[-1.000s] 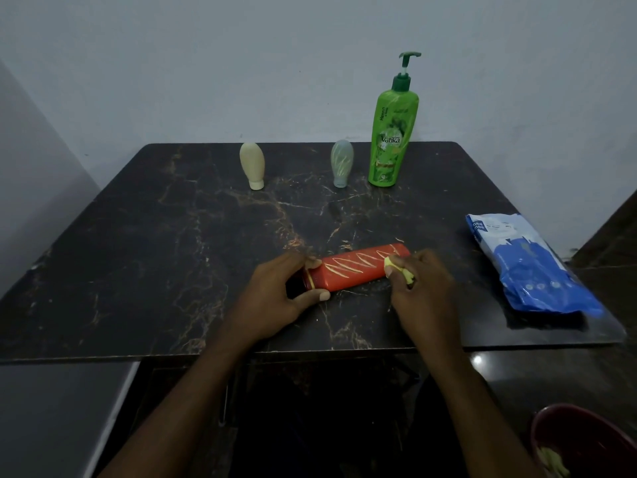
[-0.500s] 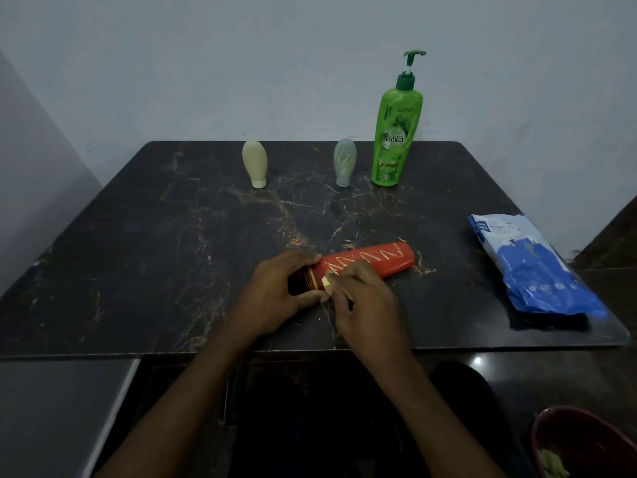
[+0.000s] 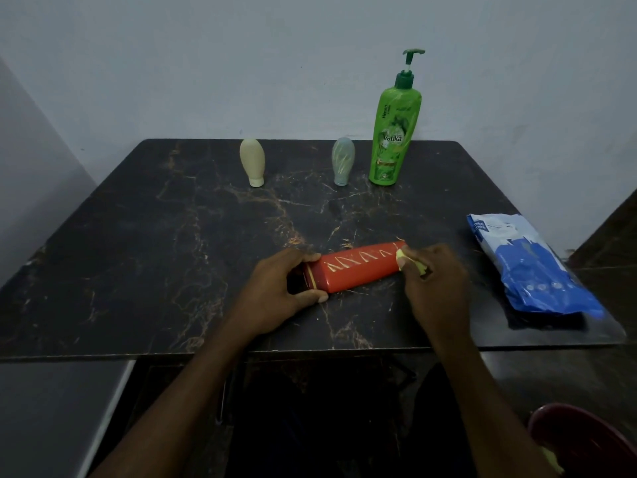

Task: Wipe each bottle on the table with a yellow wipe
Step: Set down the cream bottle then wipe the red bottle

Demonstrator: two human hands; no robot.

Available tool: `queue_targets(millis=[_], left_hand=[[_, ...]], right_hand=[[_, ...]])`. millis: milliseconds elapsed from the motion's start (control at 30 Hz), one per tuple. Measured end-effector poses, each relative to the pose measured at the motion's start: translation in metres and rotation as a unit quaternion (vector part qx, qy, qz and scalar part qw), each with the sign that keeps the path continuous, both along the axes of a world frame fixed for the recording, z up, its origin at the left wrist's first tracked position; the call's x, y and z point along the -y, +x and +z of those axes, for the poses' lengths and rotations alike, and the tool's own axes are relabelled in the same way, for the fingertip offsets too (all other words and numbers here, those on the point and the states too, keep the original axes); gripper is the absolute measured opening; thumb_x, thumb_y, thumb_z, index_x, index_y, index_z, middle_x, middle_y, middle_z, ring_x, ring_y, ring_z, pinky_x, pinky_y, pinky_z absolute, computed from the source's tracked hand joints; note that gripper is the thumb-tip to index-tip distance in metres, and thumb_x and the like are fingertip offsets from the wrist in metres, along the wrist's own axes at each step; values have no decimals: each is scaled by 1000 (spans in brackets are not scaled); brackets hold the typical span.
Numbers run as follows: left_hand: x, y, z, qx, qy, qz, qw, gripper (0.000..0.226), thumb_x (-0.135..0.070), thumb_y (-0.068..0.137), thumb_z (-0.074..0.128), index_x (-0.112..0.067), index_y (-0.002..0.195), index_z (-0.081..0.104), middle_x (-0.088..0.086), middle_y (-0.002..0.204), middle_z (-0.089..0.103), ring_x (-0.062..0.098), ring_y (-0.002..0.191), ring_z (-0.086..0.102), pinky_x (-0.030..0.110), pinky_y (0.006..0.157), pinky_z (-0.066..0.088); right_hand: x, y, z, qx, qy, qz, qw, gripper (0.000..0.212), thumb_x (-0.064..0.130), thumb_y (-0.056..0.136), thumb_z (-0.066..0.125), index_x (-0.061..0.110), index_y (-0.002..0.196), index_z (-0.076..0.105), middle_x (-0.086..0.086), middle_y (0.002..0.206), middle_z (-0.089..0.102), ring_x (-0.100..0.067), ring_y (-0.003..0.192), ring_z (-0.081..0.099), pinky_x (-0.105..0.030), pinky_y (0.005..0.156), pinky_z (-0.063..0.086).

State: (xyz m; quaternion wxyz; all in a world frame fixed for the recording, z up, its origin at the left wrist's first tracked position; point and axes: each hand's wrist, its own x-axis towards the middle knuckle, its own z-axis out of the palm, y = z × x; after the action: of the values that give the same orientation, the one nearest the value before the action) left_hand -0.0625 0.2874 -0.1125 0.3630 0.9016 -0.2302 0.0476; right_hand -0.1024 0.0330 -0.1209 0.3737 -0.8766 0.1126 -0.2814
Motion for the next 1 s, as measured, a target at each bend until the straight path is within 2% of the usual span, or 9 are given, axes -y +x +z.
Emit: queue_targets(millis=[100,300,367,500,567,733,833,933,1000], left_hand=[[0,1,0,-5,-2,-4,1000,71,-37,75,89,-23,138,60,-10,137,60,-2,120,53,5,94,38],[3,1,-1,1,9,-5,1000,76,-35,75,89,-20,142,57,-9,140,58,-5,122,48,1,96,32],[3,1,-1,5,8,-5,1000,76,-36,75,89,-19,142,58,-8,138,59,-2,122,50,4,99,34],[2,1,-2,15,15,-7,1000,73,-36,77,88,-18,141,58,-6,134,61,5,122,55,20,105,42],[2,1,-2,16,16,-8,1000,72,-37,77,87,-18,141,58,-7,132,60,5,120,56,22,104,45],[2,1,-1,8,14,-4,1000,73,-41,76,88,-18,139,58,-9,132,59,4,119,55,23,102,45],[1,1,-2,5,20,-10,1000,73,-41,77,87,-17,140,57,-10,131,58,3,117,54,22,101,45],[1,2,-3,1,18,-12,1000,73,-41,77,87,-17,140,58,-10,130,58,2,116,54,15,98,42],[1,2,-4,0,18,-11,1000,74,-42,77,86,-17,141,57,-10,131,58,2,117,54,12,97,40]], right_hand=[[-12,-2,1,-8,25,8,1000,19,18,93,67,13,111,72,4,100,57,2,83,50,-1,71,36],[-60,-7,-4,9,3,92,996,24,13,92,67,10,115,72,6,105,57,-1,91,54,-1,77,37],[-73,-10,-5,21,-8,124,992,24,11,91,68,10,115,73,8,102,55,0,85,52,-4,77,42],[-84,-12,-7,51,-42,177,982,20,9,89,68,9,109,74,6,95,54,-7,80,56,-26,74,53],[-83,-12,-6,59,-43,184,980,20,10,88,71,10,108,75,7,92,54,-6,79,55,-25,73,52],[-64,-9,-3,50,-22,164,985,21,12,89,72,12,110,75,7,94,57,-4,83,56,-12,75,47],[-40,-5,-2,39,-1,115,993,20,14,90,71,12,109,76,5,95,59,-2,84,57,-15,79,48],[-11,-2,3,9,21,60,998,13,18,92,70,13,102,75,5,91,57,9,80,54,-1,73,38],[4,1,3,3,12,34,999,14,20,92,70,10,102,73,5,90,56,10,78,53,-1,70,36]])
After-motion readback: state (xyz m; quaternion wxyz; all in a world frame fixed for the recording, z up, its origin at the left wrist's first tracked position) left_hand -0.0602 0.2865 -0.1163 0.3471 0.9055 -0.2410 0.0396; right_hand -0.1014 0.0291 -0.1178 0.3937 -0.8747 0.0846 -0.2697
